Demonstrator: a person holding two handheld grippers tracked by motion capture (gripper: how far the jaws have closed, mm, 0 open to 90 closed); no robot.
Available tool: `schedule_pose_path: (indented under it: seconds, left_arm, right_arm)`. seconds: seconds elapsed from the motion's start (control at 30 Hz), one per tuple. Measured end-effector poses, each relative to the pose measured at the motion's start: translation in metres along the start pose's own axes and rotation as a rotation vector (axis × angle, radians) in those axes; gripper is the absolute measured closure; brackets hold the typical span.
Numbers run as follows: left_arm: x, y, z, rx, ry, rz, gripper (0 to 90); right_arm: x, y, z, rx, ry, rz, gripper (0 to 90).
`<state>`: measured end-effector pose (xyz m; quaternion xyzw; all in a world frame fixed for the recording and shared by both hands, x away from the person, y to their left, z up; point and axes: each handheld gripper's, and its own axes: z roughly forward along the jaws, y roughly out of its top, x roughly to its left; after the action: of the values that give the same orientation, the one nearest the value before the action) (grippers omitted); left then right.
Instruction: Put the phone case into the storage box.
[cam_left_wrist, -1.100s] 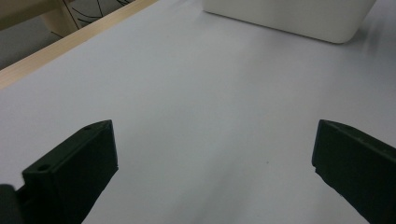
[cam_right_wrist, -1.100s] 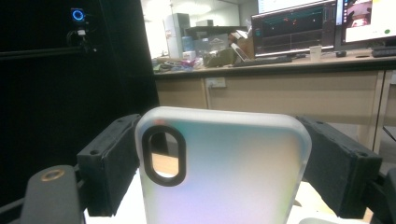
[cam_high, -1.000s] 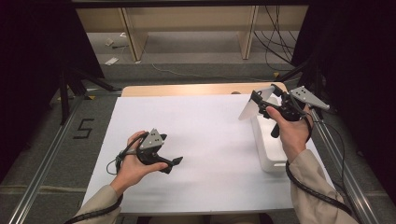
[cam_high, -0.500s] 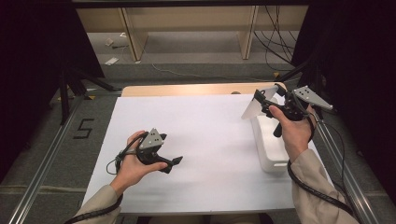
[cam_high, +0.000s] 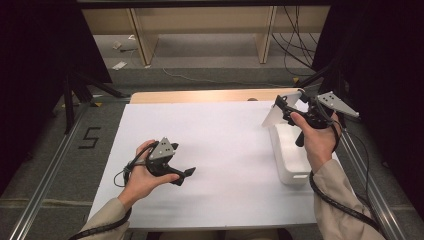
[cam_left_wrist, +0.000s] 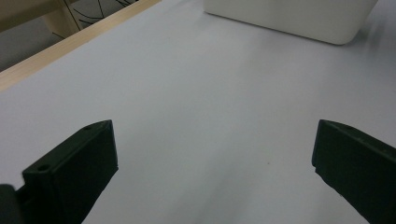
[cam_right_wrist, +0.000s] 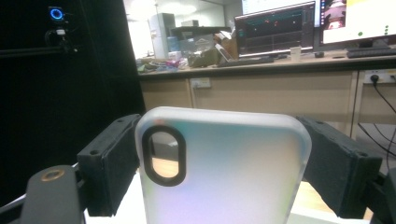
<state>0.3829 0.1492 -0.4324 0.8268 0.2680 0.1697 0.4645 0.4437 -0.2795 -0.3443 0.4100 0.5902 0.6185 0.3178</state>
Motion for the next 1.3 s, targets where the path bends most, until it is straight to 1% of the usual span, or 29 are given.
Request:
schedule_pose_path:
  seconds: [1.03, 1.3]
  left_arm:
    - [0.0, 0.0, -0.001, -0.003, 0.002, 0.0, 0.0]
    - [0.0, 0.0, 0.0, -0.001, 0.002, -0.002, 0.0]
  right_arm:
    - [-0.014, 0.0, -0.005, 0.002, -0.066, -0.009, 18.3]
    - [-0.016, 0.001, -0.006, 0.005, -0.073, -0.013, 18.3]
